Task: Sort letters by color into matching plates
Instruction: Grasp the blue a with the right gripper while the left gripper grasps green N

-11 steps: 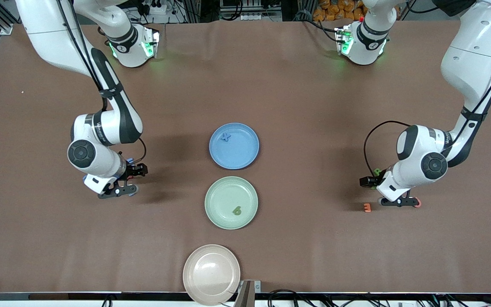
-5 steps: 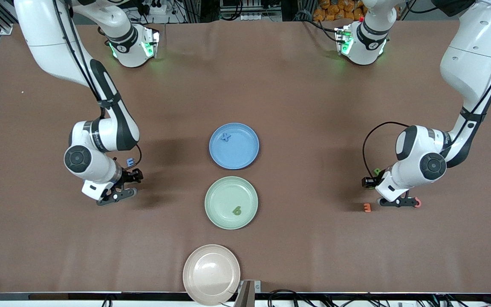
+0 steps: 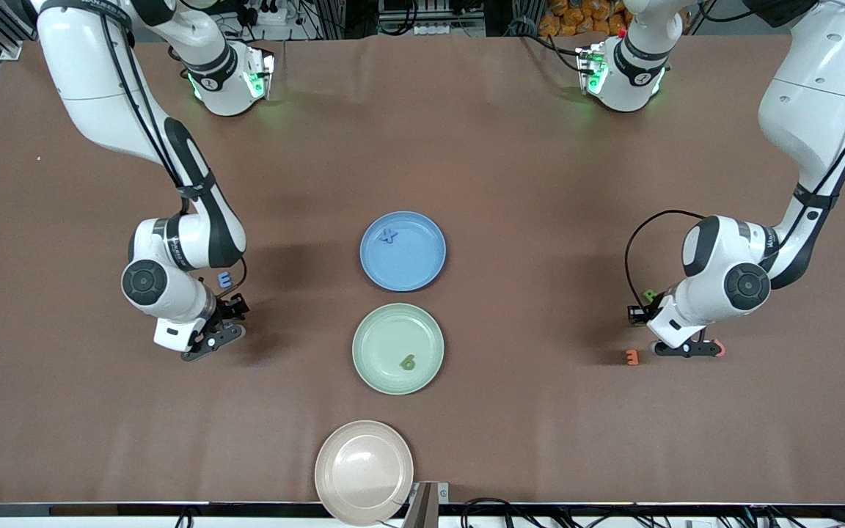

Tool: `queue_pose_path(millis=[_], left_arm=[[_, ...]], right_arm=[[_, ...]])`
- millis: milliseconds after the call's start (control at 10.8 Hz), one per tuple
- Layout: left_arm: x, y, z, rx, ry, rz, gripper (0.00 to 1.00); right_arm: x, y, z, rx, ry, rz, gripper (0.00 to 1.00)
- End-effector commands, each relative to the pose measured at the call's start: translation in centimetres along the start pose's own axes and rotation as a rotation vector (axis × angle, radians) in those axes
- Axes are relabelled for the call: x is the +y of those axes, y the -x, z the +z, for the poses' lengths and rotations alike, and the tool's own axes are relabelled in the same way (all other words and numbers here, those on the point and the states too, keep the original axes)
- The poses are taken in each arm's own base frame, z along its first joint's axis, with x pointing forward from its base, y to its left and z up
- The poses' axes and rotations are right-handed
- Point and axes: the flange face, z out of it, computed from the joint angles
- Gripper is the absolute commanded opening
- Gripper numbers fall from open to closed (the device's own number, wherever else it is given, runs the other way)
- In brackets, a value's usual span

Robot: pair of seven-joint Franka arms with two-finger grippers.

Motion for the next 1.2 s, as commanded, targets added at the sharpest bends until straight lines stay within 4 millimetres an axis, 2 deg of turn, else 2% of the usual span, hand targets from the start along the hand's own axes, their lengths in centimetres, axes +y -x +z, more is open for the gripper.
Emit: queue_pose_path(millis=[0,185,278,371,463,649,834,1020,1112], left_arm=[[2.3,-1.6,-1.7,0.036,0.037,-0.008,0.0],[5.7,-2.0,-2.7,0.042,0.095,-0.037,0.0],[6.4,-2.1,-2.8,0.042,0.104,-0.062,0.0],[8.7,-1.8,-2.4,0.034,0.116,-0.076,0.0],[11.3,-2.4,-2.8,0.044,0.14,-0.105,0.0],[17.3,-2.3,-2.4,0.047,0.161,-0.153,0.0],[21.9,-2.1,-2.2,0.08,0.198,-0.205,0.0],[27.0,-0.9,-2.3,0.146,0.265,-0.256,0.0],[28.7,-0.4,-2.1,0.17,0.299,-0.274,0.0]], right_arm=[[0.5,-0.4,0.2,0.009,0.003,-0.027,0.65],[0.5,-0.4,0.1,0.01,0.004,-0.027,0.64],[0.5,-0.5,0.1,0.01,0.003,-0.026,0.63],[0.5,-0.7,-0.1,0.015,0.005,-0.027,0.62],[0.5,-0.9,-0.1,0.017,0.006,-0.028,0.62],[0.5,-0.9,-0.1,0.018,0.004,-0.039,0.61],[0.6,-1.2,-0.1,0.024,0.006,-0.043,0.6],[0.4,-1.3,0.0,0.025,0.005,-0.046,0.47],[0.5,-1.2,0.0,0.024,0.006,-0.047,0.38]])
